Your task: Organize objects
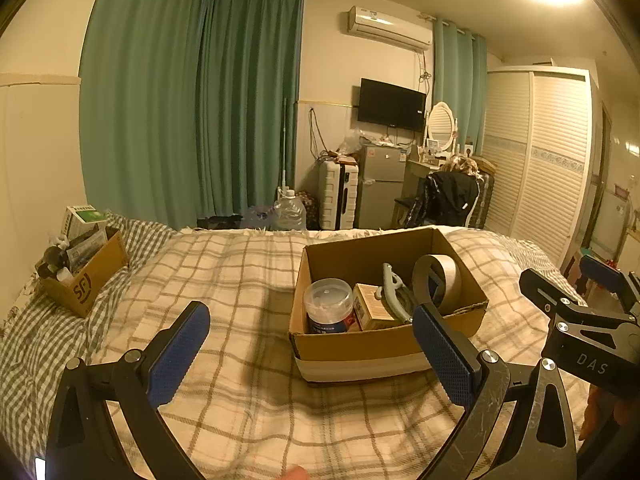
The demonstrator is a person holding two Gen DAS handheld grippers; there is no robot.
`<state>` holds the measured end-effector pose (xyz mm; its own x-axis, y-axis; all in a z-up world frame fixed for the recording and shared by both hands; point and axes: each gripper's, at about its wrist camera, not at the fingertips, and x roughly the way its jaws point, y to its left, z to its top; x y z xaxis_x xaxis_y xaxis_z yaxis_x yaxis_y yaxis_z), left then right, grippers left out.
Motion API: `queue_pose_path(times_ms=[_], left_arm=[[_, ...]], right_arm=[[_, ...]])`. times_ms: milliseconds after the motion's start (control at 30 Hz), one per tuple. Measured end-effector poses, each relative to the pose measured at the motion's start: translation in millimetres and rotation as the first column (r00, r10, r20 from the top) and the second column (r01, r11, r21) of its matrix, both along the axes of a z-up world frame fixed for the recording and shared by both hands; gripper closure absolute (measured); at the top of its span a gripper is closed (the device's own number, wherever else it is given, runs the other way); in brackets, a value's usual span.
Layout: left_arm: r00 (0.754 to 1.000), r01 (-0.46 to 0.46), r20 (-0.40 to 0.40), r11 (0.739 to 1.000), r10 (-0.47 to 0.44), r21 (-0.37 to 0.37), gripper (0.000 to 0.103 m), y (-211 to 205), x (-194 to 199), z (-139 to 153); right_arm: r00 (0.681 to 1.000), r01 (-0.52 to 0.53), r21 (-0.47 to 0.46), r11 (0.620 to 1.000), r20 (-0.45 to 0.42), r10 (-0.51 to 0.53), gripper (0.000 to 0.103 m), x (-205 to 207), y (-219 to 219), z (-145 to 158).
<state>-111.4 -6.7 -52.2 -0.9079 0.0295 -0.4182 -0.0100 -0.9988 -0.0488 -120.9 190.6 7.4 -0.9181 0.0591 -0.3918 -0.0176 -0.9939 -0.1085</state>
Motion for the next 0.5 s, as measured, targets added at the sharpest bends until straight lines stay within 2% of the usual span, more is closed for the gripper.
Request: queue_pose_path(times_ms=[500], left_arm=[[1.0,0.001,0.007,1.0,-0.001,0.001,0.0,0.5,0.6,-0.7]], right_arm=[[1.0,-0.004,0.006,1.0,0.009,0.003,0.0,-1.2,-2.0,-2.7]])
